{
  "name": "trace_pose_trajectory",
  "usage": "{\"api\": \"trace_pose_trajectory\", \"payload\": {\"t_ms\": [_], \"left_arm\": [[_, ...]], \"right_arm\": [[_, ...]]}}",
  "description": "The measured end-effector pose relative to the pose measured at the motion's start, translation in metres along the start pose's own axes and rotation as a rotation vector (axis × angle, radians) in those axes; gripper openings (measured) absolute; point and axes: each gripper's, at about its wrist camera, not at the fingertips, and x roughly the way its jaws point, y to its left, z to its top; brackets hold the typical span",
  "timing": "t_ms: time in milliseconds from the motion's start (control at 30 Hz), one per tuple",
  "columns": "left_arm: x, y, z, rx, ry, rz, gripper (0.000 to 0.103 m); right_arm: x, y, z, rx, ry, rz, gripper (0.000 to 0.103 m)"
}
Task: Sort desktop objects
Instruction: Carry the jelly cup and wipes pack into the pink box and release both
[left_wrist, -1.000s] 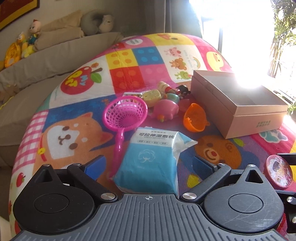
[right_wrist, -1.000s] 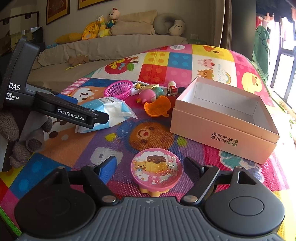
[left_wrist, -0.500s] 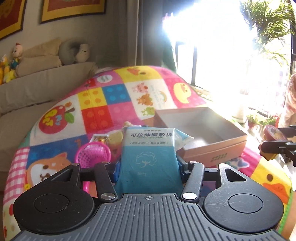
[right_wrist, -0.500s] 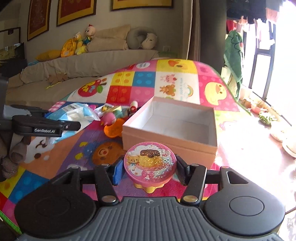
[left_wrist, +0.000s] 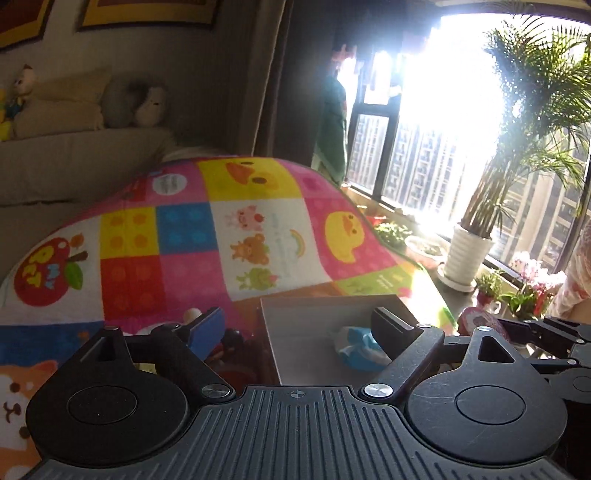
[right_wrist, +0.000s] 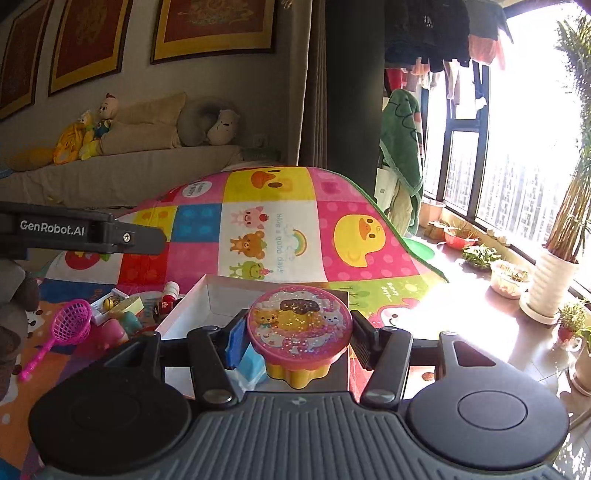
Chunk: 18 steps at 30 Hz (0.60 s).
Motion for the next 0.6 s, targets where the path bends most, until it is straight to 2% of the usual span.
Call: {"api": "trace_pose_trajectory", "payload": {"t_ms": [67, 133, 167, 300, 467, 600], "left_arm": [[-0.003, 0.009, -0.017, 0.016, 0.038, 0.025, 0.091], [-0.011, 0.021, -0.036, 0.037, 0.07, 0.049, 0.093], [-0.018, 0.028, -0.049, 0.05, 0.083, 0.067, 0.095], [-0.043, 0.056, -0.091, 0.047, 0.131, 0.125, 0.096], [-0.058, 0.088, -0.122, -0.03, 0.17, 0.213, 0.097], [-0.062, 0.098, -0.131, -0.023, 0.144, 0.32, 0.097]], "right_arm": [[0.019, 0.006, -0.002, -0.012, 0.023, 0.003, 0.056], [0.03, 0.009, -0.005, -0.022, 0.057, 0.0, 0.066], [0.031, 0.008, -0.007, -0.017, 0.059, -0.004, 0.076], [0.014, -0.011, -0.015, 0.039, 0.026, -0.016, 0.088], [0.009, -0.027, -0.021, 0.106, 0.082, -0.034, 0.088], [0.001, 0.0, -0.018, 0.052, 0.068, -0.002, 0.088]]}}
